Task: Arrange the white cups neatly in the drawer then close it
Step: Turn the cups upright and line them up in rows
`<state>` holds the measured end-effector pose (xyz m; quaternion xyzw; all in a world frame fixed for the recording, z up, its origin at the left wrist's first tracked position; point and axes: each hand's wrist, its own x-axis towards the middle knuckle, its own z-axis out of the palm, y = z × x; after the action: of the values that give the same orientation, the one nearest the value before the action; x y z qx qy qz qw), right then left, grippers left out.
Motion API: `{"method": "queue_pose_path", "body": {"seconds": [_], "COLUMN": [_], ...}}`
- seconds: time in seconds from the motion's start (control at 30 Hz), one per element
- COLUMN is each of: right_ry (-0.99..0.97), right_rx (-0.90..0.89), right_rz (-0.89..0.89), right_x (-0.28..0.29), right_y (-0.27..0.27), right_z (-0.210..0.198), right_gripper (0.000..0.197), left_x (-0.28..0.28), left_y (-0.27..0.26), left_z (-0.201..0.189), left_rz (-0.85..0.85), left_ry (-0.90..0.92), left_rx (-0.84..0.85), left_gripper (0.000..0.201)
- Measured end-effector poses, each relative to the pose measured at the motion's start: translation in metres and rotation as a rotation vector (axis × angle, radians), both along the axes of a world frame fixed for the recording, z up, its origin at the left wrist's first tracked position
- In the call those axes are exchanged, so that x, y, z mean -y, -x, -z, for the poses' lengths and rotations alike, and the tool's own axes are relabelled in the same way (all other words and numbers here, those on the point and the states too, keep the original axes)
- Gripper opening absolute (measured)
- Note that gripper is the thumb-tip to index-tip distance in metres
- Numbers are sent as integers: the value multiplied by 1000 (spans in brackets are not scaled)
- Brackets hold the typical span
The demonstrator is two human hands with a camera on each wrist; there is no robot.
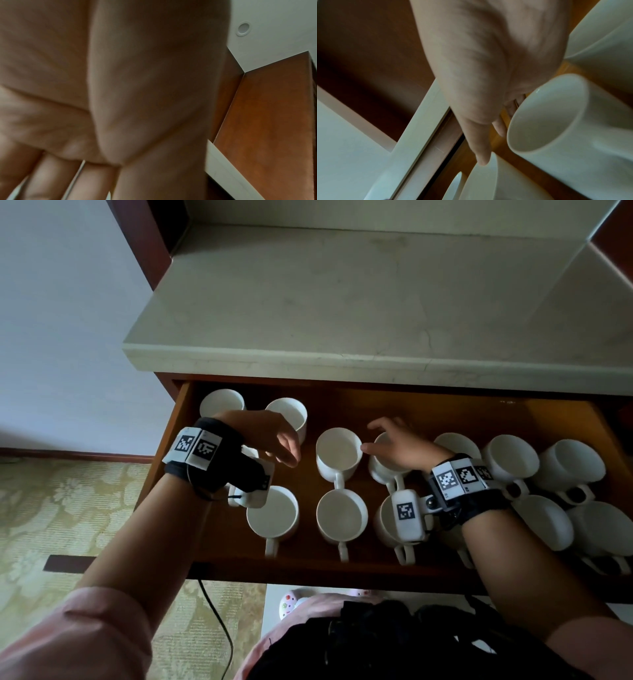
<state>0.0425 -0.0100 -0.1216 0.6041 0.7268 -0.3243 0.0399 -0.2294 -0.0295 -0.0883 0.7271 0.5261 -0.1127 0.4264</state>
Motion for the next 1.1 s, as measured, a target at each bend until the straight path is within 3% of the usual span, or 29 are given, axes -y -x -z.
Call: {"method": "queue_pose_path", "body": {"seconds": [0.27,0.63,1.1], "right_ry": [-45,59,57], "right_rx": [1,184,239], "right_rz": [-121,-168,-125], "right_x": [4,11,10], "right_y": [23,67,77], "right_z": [-16,-7,1], "right_gripper": [72,98,94], "left_x": [3,14,7], "left_y": [8,16,20], "left_z": [-1,6,13], "left_rz": [-10,5,44], "left_ry": [-15,131,-60], "left_rx": [42,153,48], "left_gripper": [39,25,30]}}
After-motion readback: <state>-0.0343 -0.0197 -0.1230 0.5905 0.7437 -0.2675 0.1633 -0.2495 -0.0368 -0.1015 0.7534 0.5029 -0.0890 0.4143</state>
